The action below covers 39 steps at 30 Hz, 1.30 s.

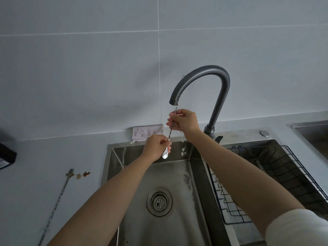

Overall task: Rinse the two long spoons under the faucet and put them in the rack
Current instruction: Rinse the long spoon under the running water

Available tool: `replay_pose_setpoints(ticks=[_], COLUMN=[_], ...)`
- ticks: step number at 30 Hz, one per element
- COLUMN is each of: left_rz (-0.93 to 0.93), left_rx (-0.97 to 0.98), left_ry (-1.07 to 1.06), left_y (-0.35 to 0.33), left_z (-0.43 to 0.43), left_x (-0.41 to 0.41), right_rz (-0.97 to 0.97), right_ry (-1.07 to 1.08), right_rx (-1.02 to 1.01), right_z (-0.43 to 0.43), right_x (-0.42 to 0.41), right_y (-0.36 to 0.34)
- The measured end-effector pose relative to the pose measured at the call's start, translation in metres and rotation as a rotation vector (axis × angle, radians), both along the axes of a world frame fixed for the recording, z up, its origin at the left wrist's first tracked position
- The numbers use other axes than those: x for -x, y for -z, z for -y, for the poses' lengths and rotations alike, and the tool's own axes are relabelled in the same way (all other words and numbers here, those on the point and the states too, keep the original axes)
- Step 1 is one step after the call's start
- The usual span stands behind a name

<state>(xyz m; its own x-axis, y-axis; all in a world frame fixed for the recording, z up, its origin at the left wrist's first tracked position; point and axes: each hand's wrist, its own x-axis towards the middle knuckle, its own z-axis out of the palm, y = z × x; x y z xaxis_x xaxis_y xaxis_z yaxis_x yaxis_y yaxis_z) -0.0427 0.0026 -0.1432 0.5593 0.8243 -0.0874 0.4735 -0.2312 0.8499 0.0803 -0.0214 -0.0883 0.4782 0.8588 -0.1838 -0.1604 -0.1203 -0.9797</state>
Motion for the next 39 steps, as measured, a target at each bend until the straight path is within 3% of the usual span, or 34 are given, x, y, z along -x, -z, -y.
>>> replay_pose_setpoints(ticks=[39], left_rz=[-0.074], left_rx=[0.02], left_ry=[0.029], left_y=[0.022], left_z=[0.015], left_x=[0.027], right_rz=[-0.023], right_ry=[-0.082], right_rx=[0.05], right_z=[-0.003], right_x=[0.007], right_y=[0.001])
